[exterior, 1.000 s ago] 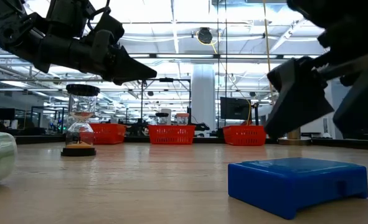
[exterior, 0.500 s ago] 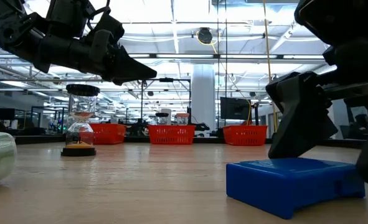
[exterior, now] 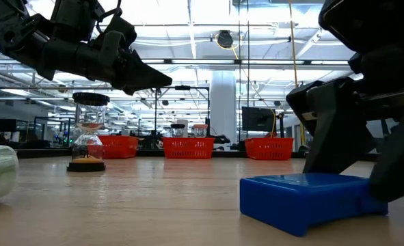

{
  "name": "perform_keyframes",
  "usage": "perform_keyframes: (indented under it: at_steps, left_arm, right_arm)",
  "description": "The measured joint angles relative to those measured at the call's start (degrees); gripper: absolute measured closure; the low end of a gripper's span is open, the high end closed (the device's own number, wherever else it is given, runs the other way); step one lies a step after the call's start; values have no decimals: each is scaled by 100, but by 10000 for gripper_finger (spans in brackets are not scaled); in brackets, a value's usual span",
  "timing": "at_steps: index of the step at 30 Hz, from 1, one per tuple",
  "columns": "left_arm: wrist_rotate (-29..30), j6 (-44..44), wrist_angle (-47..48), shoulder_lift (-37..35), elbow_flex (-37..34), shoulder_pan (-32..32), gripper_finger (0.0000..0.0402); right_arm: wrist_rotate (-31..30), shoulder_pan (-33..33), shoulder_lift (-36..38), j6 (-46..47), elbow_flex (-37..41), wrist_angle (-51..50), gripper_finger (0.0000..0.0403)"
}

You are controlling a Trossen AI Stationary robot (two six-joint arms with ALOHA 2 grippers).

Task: Pick & Place Office items
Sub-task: Put the blue timer into the left orange basket

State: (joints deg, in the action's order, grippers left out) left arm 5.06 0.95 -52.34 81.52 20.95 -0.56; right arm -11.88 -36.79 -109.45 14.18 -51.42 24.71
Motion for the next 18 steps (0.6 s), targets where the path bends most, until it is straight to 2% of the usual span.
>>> perform_keyframes:
  at_steps: [4,12,18]
  left_arm:
    - [0,2,1,0,0,0,380]
    - [0,2,5,0,0,0,380]
    - [2,-43,35,0,0,0,380]
  right_arm:
    - [-15,4,0,7,0,15,228]
    - [-101,40,0,-10,4,46,173]
    - [149,70,-212,-64,6,232,191]
